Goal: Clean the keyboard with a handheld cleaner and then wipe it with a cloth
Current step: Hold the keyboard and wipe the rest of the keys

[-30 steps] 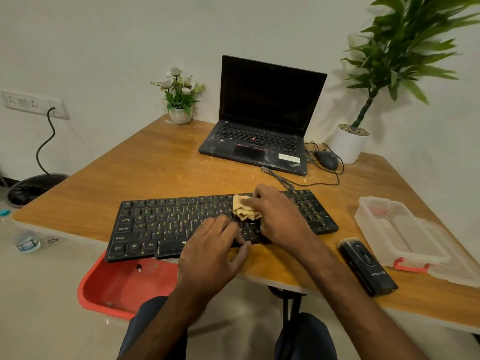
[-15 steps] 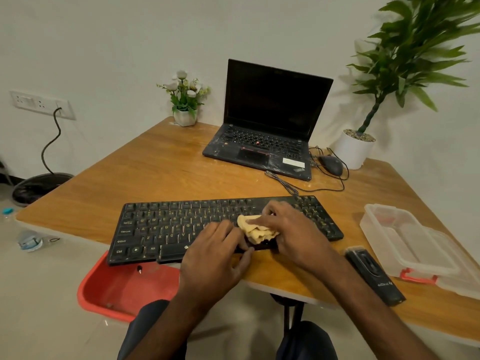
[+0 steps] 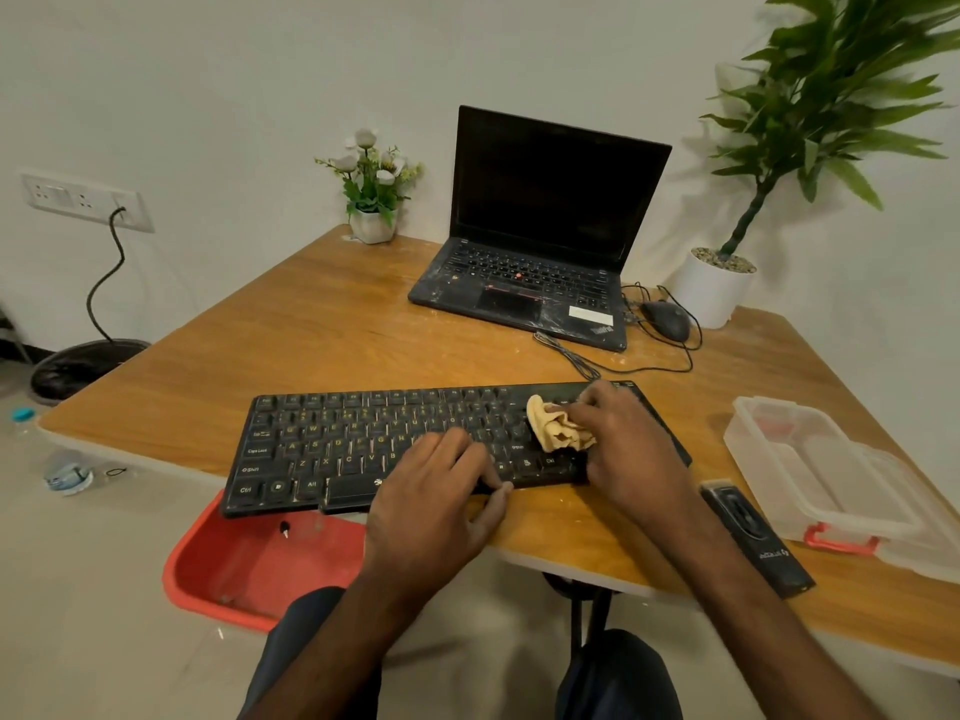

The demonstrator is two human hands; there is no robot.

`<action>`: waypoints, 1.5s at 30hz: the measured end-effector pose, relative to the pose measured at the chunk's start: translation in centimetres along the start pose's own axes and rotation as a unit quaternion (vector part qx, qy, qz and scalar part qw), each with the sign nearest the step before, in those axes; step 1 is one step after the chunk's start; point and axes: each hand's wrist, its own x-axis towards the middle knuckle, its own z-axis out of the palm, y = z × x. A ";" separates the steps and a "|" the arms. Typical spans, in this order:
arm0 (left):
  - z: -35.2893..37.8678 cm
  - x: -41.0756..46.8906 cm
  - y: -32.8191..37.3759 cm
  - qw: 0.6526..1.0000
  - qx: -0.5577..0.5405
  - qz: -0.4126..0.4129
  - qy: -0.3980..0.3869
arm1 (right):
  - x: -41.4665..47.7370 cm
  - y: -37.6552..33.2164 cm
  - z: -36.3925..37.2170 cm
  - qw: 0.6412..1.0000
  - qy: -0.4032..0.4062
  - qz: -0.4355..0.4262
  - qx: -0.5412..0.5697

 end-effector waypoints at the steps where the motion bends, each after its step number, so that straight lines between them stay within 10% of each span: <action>1: 0.0 0.0 0.0 1.000 0.005 -0.001 0.000 | -0.1 -0.7 0.2 1.000 0.002 -0.007 0.011; 34: 0.1 0.0 -0.2 1.000 0.021 0.002 0.015 | 0.6 -2.8 0.6 0.994 -0.037 -0.098 -0.016; 45: -2.1 1.0 -0.9 0.989 -0.038 0.014 -0.140 | 2.4 -1.9 3.1 0.998 0.068 0.004 0.011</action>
